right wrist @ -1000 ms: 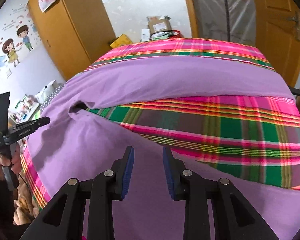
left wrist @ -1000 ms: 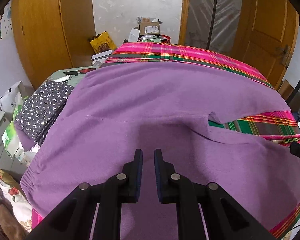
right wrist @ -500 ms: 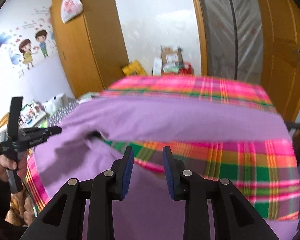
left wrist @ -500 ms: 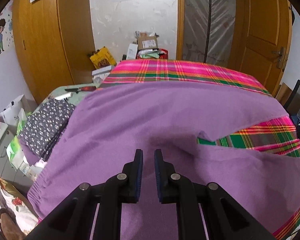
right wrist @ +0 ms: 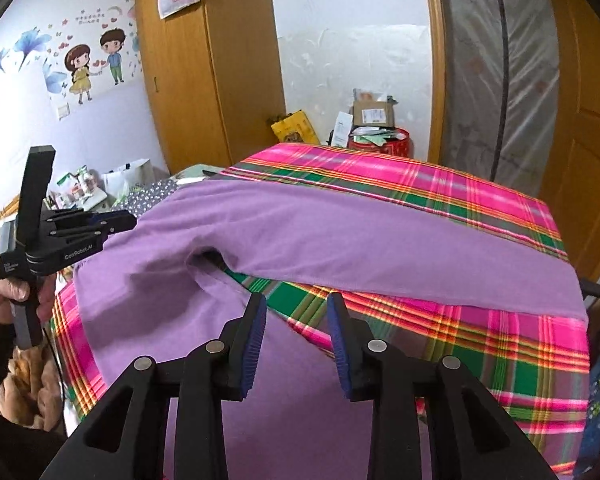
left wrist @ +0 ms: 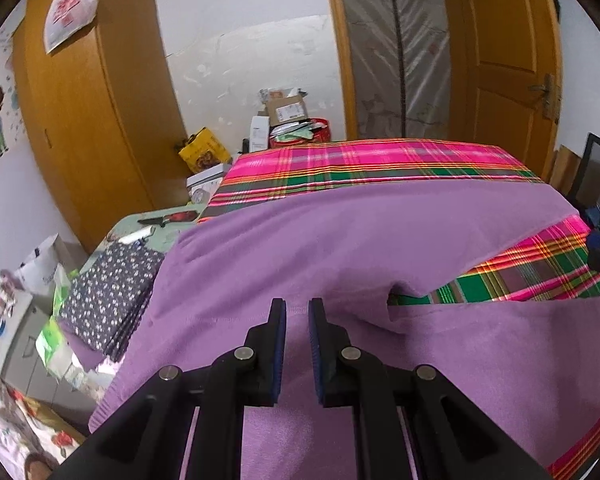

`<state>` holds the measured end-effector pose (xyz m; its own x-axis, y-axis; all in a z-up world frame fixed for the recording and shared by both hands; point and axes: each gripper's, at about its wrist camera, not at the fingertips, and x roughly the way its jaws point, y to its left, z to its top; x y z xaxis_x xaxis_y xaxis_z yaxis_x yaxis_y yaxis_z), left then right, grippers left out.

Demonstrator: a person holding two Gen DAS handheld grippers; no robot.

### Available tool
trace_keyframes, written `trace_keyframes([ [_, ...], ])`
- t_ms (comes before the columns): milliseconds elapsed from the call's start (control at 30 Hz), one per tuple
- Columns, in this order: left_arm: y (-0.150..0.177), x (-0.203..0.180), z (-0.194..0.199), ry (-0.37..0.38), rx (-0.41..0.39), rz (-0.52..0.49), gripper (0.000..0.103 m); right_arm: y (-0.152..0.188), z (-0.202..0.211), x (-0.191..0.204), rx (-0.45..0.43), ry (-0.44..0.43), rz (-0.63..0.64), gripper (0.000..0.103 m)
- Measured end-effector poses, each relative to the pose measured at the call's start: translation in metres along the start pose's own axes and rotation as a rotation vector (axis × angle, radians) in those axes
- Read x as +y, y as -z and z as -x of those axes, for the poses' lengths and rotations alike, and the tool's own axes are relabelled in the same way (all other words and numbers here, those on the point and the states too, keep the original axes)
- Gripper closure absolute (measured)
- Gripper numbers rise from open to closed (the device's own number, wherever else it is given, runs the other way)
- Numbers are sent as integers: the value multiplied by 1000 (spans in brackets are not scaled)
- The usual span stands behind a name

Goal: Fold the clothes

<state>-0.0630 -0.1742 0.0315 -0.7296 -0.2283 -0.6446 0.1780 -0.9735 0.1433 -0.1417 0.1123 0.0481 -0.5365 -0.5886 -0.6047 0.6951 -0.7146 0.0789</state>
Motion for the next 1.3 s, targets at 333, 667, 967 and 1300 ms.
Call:
trace_keyframes([
  [333,-5,49,-32,105,119,61,91,-29,-16,6,26,8,87,70],
  [667,-42,124,-29,-5,59,122,91,-91,-27,16,10,-46,189,65],
  [967,-61,163,-75,38,131,180,91,-125,-72,21,85,-86,281,55],
  [1300,-74,163,-143,129,202,86,76,-135,-153,-4,190,-106,292,55],
])
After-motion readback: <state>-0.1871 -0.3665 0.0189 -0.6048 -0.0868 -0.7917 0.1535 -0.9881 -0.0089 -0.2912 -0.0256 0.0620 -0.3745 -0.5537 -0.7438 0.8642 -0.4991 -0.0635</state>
